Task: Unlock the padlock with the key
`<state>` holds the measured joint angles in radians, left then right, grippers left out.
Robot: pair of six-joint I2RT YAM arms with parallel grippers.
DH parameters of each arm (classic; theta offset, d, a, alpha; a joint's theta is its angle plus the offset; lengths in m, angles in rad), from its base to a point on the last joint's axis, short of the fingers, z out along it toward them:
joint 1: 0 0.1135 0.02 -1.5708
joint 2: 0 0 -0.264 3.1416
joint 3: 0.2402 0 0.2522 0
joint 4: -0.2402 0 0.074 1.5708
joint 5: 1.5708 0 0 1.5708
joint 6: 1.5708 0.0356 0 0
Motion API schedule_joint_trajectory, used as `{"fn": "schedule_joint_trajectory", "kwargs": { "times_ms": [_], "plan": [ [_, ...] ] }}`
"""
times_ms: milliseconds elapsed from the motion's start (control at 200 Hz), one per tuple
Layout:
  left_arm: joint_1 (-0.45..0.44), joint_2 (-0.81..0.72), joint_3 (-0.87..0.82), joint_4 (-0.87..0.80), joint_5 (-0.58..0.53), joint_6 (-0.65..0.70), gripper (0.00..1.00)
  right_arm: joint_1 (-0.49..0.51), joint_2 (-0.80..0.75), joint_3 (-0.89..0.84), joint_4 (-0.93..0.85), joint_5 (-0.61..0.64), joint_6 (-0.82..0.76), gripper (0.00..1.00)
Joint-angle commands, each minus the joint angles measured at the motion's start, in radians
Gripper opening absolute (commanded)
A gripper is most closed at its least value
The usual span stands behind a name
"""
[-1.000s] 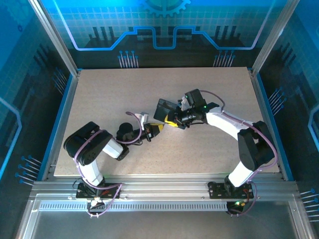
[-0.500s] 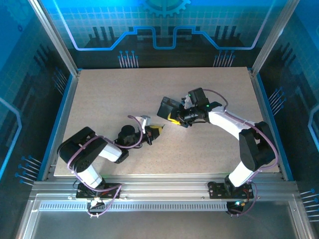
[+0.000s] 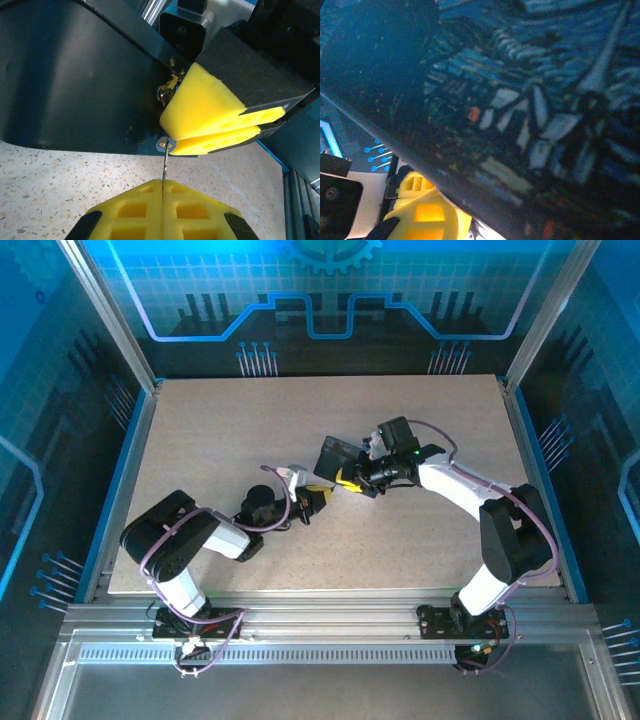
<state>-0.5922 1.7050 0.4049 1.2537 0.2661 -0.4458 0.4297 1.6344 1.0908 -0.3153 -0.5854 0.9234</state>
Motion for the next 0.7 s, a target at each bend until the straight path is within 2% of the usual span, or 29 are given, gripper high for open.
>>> {"fn": "schedule_joint_trajectory", "kwargs": {
  "times_ms": [0, 335, 695],
  "plan": [
    [-0.005, 0.024, 0.030, 0.026, 0.023, 0.010, 0.00, -0.007, -0.001, 0.029, -0.004, -0.059, -0.026, 0.00],
    [-0.016, 0.056, 0.030, 0.069, 0.013, 0.065, 0.00, 0.001, 0.004, 0.042, -0.027, -0.054, -0.031, 0.00],
    [-0.024, 0.055, -0.008, 0.137, 0.002, 0.064, 0.00, 0.001, 0.010, 0.049, -0.033, -0.045, -0.035, 0.00]
  ]
}}
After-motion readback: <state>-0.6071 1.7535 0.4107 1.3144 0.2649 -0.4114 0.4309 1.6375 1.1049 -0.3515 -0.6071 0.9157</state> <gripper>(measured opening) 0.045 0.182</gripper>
